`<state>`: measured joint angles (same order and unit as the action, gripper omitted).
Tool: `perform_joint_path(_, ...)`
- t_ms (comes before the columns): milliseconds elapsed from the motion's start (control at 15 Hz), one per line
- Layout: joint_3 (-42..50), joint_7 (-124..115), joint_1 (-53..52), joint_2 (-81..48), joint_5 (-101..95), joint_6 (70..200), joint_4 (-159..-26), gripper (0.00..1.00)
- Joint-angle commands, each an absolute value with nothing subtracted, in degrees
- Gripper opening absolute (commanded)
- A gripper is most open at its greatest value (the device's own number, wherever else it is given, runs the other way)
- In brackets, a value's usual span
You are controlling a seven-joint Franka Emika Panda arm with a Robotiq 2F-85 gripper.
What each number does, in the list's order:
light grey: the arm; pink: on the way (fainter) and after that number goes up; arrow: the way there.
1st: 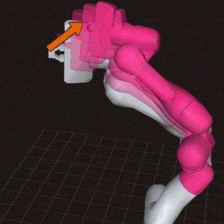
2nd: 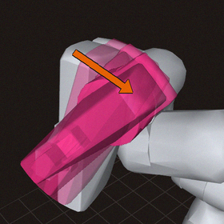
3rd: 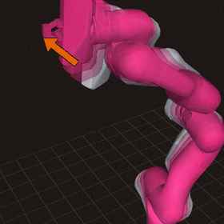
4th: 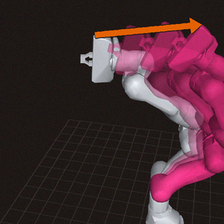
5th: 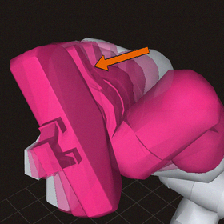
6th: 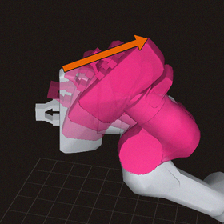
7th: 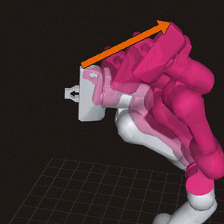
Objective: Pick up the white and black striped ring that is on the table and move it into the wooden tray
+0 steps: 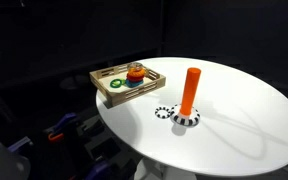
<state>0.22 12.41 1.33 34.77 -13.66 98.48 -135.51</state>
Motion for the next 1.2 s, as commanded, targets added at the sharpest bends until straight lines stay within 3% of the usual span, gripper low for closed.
perform_joint_path(0, 1.0, 12.0, 0.3, 34.7, -14.1, 98.2, -135.3, 1.00)
perform_joint_path(600, 2.3, 8.6, 1.5, 30.6, -13.1, 100.2, -134.0, 1.00)
perform_joint_path(1133, 5.1, -0.1, 4.0, 22.6, -8.6, 109.8, -136.0, 1.00)
